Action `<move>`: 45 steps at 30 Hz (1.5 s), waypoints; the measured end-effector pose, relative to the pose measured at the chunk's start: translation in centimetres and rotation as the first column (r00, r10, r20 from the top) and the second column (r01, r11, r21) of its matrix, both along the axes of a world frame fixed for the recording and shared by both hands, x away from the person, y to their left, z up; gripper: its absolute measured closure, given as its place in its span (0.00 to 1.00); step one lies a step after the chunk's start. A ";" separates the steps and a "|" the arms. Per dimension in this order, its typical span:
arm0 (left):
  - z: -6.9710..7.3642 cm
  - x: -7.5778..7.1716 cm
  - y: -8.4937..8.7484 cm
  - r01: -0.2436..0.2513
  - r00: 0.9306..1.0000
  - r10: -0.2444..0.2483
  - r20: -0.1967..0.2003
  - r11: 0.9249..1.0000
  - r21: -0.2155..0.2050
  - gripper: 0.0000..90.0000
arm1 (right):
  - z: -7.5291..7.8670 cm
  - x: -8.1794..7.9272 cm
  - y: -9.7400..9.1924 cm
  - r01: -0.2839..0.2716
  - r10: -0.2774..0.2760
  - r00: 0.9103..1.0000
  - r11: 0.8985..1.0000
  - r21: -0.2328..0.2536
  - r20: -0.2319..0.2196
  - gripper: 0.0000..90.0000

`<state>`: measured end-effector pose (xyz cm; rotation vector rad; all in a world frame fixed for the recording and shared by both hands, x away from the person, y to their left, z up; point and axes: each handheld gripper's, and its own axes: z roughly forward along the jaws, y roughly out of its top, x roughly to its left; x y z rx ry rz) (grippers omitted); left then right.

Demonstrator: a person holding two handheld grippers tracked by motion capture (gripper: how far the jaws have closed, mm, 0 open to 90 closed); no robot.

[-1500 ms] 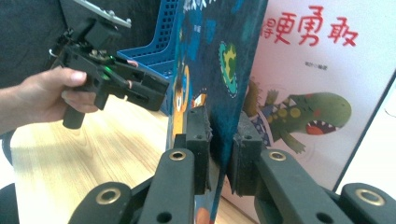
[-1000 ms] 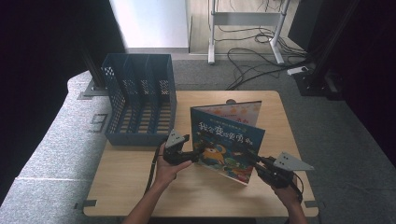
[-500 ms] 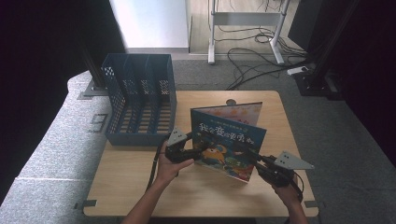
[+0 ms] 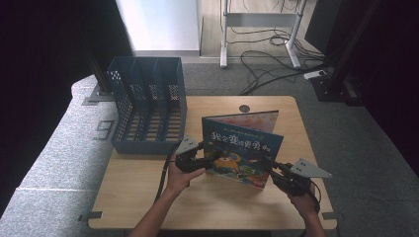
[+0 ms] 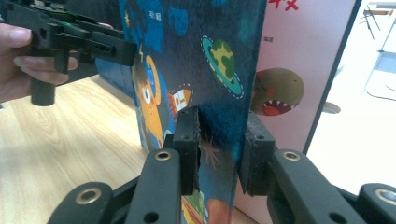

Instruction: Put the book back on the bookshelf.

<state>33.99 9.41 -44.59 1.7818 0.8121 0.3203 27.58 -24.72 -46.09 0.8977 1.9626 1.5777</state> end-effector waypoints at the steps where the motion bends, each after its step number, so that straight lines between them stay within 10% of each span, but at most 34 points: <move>1: 0.0 0.0 0.0 -0.001 1.000 0.001 0.000 1.000 -0.001 0.38 | 0.0 0.0 0.1 0.008 -0.008 1.000 1.000 -0.002 0.001 0.78; 20: -0.3 -0.8 0.0 0.001 0.997 -0.001 0.082 1.000 -0.004 0.47 | -0.4 1.1 0.5 0.096 -0.096 0.995 0.995 -0.013 -0.005 0.66; 45: -0.8 -1.6 0.5 0.021 0.995 -0.018 0.097 0.999 -0.028 0.59 | -0.9 2.2 1.4 0.146 -0.147 0.989 0.987 -0.074 -0.009 0.47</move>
